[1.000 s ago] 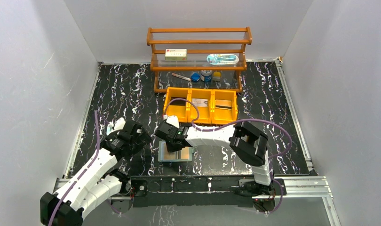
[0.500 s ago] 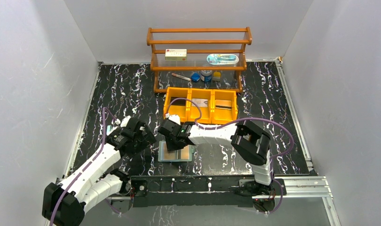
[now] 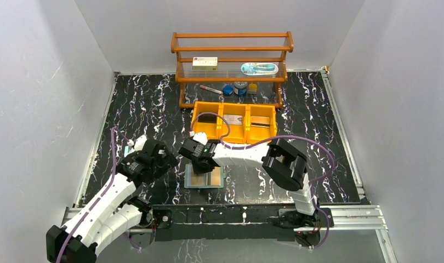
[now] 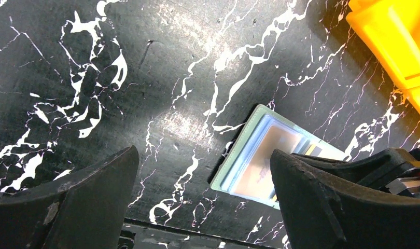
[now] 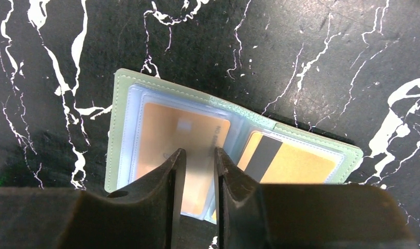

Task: Take the credit cards out of the card holder
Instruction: Remove the credit card from the card holder.

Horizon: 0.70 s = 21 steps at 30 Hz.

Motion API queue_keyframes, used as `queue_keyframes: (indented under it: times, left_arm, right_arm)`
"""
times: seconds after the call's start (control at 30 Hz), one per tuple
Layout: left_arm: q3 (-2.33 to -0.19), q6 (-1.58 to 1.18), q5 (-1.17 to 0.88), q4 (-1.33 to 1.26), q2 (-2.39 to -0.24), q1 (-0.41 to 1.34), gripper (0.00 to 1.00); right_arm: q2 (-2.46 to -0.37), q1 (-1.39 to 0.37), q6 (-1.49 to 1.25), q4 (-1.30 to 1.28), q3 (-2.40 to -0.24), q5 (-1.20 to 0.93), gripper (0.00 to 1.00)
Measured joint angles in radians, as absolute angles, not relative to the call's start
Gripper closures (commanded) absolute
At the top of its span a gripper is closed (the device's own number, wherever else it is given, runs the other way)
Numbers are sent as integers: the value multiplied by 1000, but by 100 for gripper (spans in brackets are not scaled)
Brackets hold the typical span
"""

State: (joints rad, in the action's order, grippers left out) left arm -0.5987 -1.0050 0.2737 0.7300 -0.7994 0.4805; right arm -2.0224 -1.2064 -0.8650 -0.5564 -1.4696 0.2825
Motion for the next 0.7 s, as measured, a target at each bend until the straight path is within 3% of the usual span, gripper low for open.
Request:
queue_keyframes:
  times: [0.1,0.4,0.47,0.53,0.6,0.7]
  left_arm:
    - [-603,-1023,292,745,-783,480,2]
    - [-603,-1054,311,768,-756,480,2]
    - [-603,-1055,311,767,-756,480,2]
    - [-603,-1050,309,764,-757,480,2]
    - [-603,-1039,301,757,-761,480,3]
    - [-603,-1003,272,730,-779,480,8]
  right_arm:
    - [-2024,-1209,-864,-566,-1471,294,80]
    - [-2031,-1211,-855,-570,-1483,284,99]
    - [-2031,-1211,-840,-565,-1483,277,95]
    - [-2031,-1211,-830,-558,-1483,271,80]
    - [-2029,-1211,-823,-553,-1483,267,72]
    - [-2021,-1211,-818,-545,-1476,272,70]
